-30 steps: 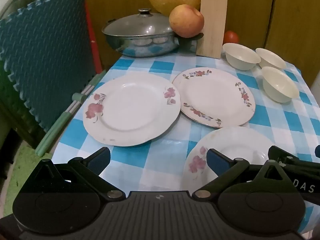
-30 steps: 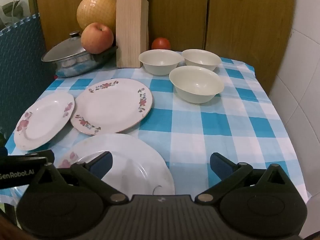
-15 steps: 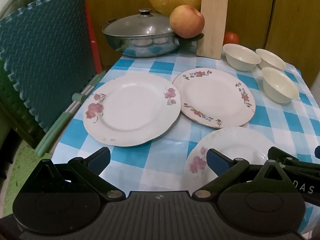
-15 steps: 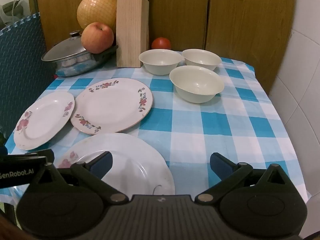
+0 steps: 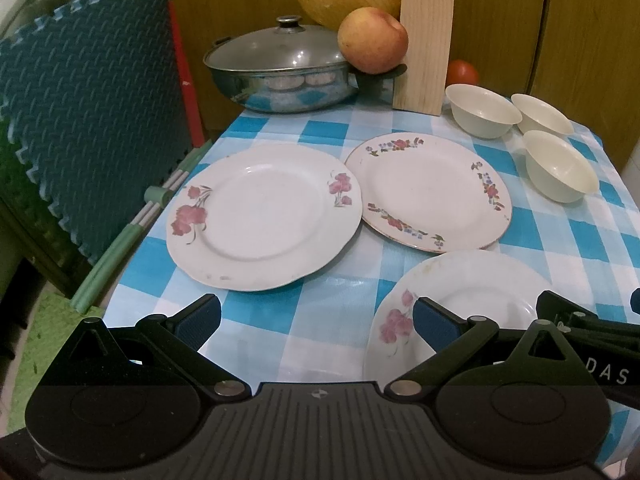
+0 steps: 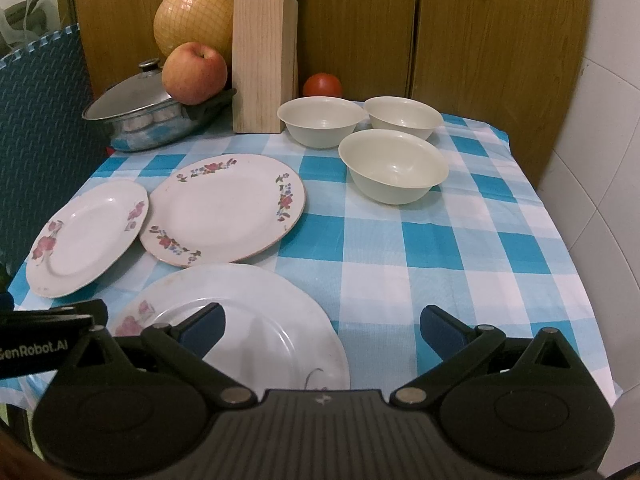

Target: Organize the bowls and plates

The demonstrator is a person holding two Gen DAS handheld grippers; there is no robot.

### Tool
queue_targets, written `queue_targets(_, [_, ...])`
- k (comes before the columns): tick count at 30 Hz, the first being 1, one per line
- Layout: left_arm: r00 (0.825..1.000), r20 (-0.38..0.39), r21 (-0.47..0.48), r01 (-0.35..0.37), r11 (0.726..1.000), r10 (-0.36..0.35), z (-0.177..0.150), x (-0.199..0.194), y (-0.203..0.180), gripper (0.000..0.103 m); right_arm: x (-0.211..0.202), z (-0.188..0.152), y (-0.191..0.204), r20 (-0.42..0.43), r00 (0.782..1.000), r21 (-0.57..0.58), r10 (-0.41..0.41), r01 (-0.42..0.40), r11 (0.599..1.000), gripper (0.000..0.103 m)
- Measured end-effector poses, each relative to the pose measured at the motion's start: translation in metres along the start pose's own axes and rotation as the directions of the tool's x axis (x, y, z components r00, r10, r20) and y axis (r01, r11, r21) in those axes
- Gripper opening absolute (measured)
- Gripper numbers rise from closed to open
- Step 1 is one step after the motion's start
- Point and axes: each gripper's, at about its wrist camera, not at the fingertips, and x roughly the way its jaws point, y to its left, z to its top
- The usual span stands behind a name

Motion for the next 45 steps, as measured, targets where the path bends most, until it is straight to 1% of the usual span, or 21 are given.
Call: queue_targets(45, [1.0, 0.003, 0.015, -0.009, 1.0, 0.009, -0.0015, -0.0013, 0.001, 0.103, 0.0002, -0.0027, 0.0013, -0.004, 1.0, -0.002, -0.004, 0.004, 1.0, 0.099])
